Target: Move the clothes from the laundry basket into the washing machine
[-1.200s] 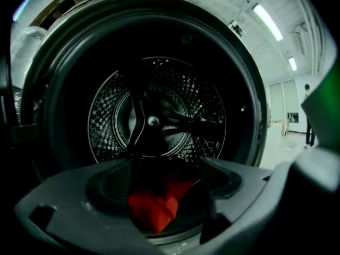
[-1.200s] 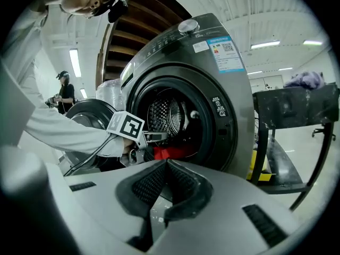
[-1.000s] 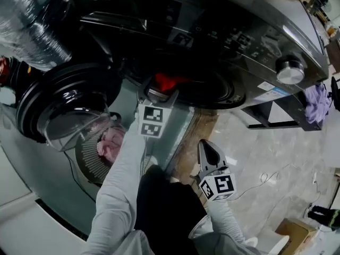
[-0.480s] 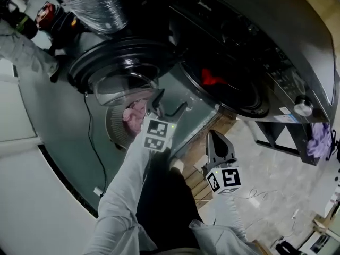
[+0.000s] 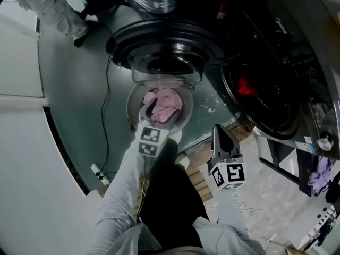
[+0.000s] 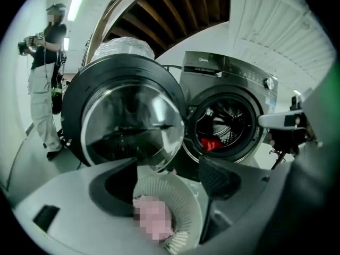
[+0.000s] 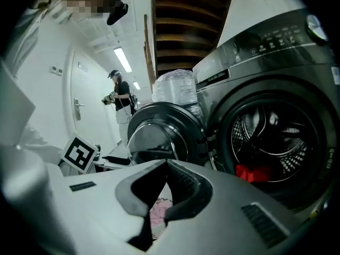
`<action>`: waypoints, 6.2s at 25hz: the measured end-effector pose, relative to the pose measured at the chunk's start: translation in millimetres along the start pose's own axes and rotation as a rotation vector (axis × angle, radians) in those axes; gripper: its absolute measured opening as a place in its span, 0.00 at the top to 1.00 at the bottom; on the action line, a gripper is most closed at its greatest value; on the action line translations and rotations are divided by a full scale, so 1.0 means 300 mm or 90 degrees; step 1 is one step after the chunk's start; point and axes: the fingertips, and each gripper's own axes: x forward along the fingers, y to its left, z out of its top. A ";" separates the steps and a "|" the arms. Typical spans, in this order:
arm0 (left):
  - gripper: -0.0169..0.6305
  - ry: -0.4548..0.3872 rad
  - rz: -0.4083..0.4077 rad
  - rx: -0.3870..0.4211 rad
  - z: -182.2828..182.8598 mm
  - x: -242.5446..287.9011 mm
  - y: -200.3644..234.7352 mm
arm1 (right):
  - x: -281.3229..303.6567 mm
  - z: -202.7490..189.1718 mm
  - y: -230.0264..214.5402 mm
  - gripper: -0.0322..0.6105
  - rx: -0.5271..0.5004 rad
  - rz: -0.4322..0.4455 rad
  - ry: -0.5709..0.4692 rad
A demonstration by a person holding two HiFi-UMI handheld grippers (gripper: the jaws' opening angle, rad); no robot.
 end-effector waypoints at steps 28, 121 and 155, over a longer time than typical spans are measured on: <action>0.40 0.301 0.015 -0.038 -0.973 0.622 0.215 | 0.339 -0.446 -0.231 0.92 -0.046 0.039 0.028; 0.74 0.049 -0.135 0.214 0.574 -0.372 -0.430 | -0.600 0.395 -0.131 0.92 0.025 -0.150 -0.132; 0.74 -0.203 -0.373 0.261 0.443 0.944 -1.035 | -0.446 -0.453 -0.691 0.92 0.113 -0.398 -0.178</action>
